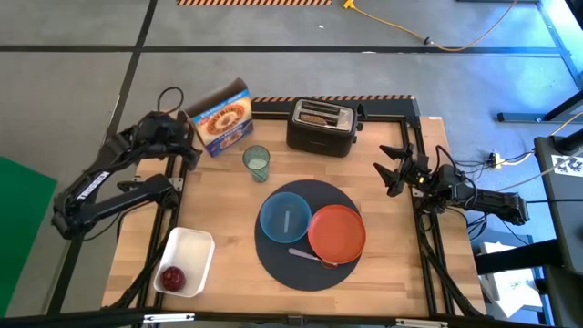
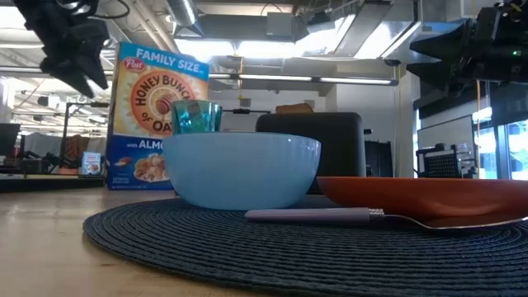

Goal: Arrange a breakfast setting
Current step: Pour the cereal from the cereal box into the blue bowl

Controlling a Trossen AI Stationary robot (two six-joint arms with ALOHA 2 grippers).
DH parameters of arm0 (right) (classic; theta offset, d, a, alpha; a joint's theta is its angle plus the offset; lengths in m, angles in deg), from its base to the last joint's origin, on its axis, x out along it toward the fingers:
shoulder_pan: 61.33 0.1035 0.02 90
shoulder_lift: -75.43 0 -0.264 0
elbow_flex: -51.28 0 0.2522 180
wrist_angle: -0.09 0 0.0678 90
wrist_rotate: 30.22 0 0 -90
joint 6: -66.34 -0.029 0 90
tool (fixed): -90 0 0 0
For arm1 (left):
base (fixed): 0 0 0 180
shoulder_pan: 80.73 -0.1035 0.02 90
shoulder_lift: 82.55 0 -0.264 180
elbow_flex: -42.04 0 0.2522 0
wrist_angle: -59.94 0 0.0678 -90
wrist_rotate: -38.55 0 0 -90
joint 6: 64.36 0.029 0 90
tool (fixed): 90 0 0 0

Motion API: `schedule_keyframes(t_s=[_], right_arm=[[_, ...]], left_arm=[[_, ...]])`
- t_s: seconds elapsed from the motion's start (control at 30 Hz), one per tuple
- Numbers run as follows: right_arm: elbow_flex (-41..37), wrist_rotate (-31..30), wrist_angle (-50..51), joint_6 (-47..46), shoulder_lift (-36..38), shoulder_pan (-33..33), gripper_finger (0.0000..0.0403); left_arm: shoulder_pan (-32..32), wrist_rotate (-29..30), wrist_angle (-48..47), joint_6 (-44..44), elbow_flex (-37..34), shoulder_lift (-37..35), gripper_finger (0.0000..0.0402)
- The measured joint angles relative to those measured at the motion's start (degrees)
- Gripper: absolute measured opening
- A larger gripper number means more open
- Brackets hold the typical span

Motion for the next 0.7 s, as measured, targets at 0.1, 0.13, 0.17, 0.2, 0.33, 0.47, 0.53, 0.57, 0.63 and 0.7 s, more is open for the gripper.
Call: schedule_keyframes(t_s=[0.1, 0.13, 0.17, 0.2, 0.33, 0.47, 0.53, 0.57, 0.63, 0.7], right_arm=[[0.0, 0.3, 0.1, 0.5, 0.0, 0.0, 0.0324], [0.0, 0.5, 0.2, 0.6, 0.0, 0.0, 0.0324], [0.0, 0.8, 0.3, 0.7, 0.0, 0.0, 0.0324], [0.0, 0.9, 0.4, 0.9, 0.0, 0.0, 0.0324], [0.0, 0.9, 1.0, 2.5, 0.0, 0.0, 0.0324], [0.0, 1.3, 1.1, 2.8, 0.0, 0.0, 0.0324], [0.0, 2.0, 1.1, 3.0, 0.0, 0.0, 0.0324], [0.0, 2.3, 1.1, 3.2, 0.0, 0.0, 0.0324], [0.0, 2.4, 1.1, 3.4, 0.0, 0.0, 0.0324], [0.0, 2.7, 1.1, 3.5, 0.0, 0.0, 0.0324]], left_arm=[[0.0, 3.6, 0.1, 0.9, 0.0, 1.5, 0.0326], [0.0, 5.2, 0.0, 0.5, 0.0, 2.1, 0.033], [0.0, 6.7, -0.3, -0.2, 0.0, 2.6, 0.0334], [0.0, 8.2, -0.5, -0.5, 0.0, 3.0, 0.0337], [0.0, 9.8, -0.4, -0.4, 0.0, 4.1, 0.0343], [0.0, 10.1, 0.4, -0.1, 0.0, 5.7, 0.0344], [-0.3, 10.1, 1.6, 0.0, 0.0, 6.4, 0.0344], [-0.6, 10.2, 2.0, 0.0, 0.0, 6.8, 0.0346], [-1.4, 10.4, 1.8, 0.1, 0.0, 7.9, 0.0355], [-2.0, 10.5, 1.8, 0.4, -0.1, 8.8, 0.0367]])
